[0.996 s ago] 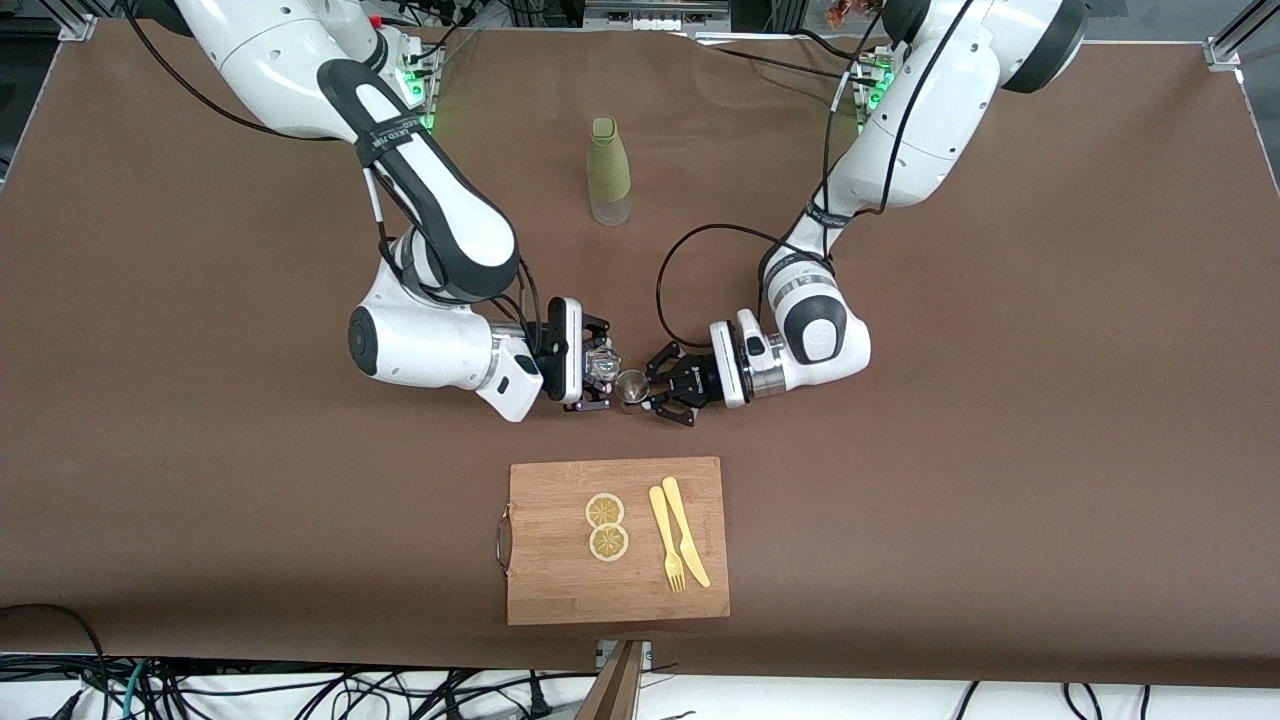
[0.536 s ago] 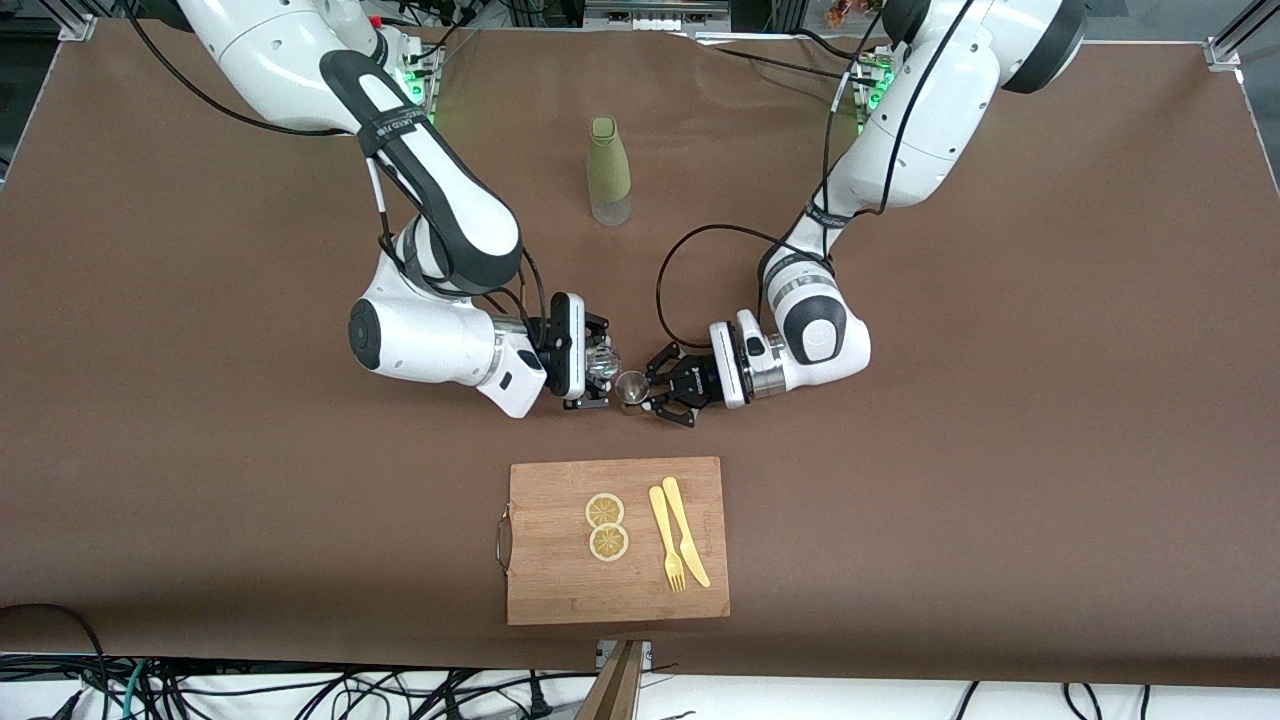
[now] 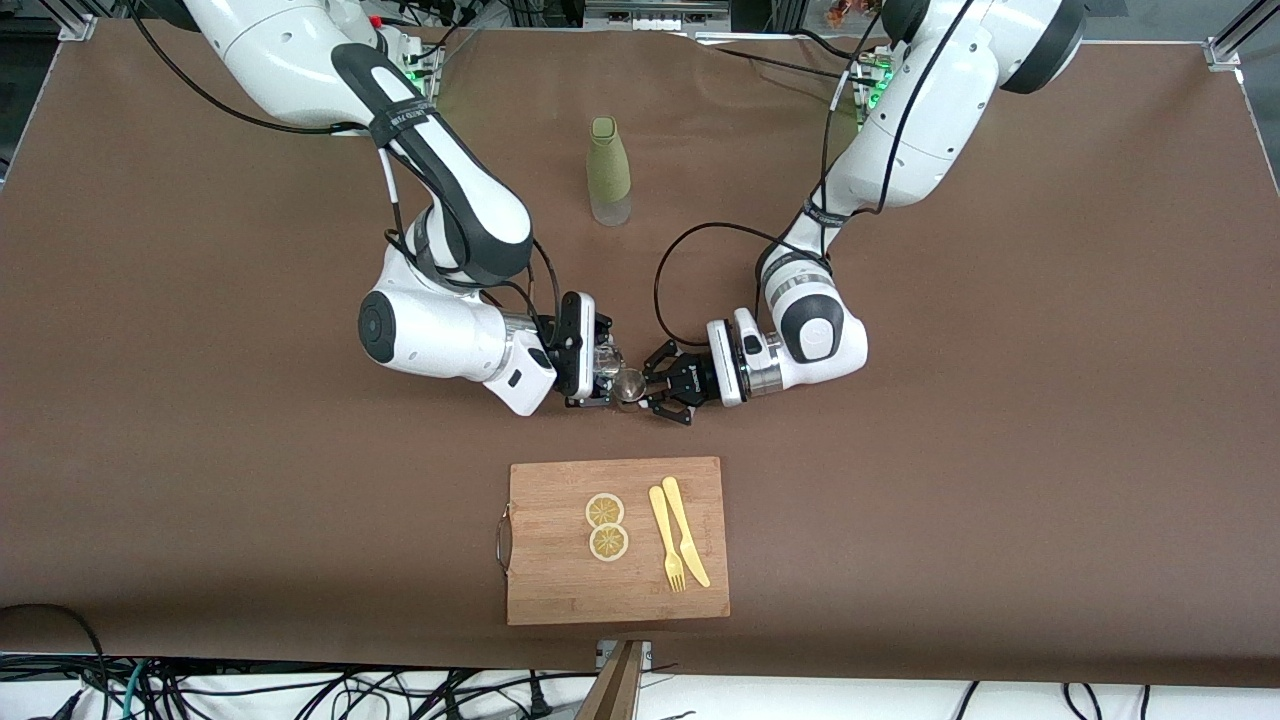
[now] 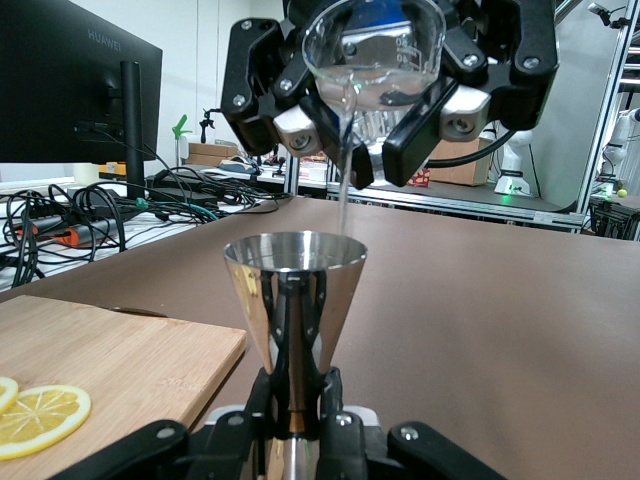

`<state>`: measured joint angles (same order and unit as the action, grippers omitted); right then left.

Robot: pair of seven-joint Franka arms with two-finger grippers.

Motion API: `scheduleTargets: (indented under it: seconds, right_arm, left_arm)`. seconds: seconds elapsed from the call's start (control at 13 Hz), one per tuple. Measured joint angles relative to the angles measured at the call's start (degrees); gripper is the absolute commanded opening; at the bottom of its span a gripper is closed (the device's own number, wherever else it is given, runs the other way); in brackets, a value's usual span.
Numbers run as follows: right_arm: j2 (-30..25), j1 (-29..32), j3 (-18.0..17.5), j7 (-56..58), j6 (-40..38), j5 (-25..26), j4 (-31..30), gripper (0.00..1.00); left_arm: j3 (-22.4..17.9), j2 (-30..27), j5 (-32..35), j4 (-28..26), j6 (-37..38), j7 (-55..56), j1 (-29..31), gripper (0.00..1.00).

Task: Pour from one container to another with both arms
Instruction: 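Tilt the glass with the right gripper, pouring liquid into the held jigger, then tilt the glass upright and pull both grippers apart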

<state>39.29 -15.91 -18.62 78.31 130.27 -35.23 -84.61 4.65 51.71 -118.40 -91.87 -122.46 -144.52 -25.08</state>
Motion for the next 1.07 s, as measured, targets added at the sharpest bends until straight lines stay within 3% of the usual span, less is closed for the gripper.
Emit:
scheduleTargets:
  seconds: [0.84, 1.07]
  right_arm:
    - [0.2, 0.0, 0.2, -3.1, 0.4, 0.0, 0.9, 0.0]
    - [0.5, -0.5, 0.2, -4.7, 0.4, 2.9, 0.9, 0.0]
  left_arm:
    - [0.0, 0.0, -0.1, 0.1, -0.2, 0.0, 0.1, 0.0]
    - [0.0, 0.0, -0.1, 0.3, -0.3, 0.0, 1.0, 0.0]
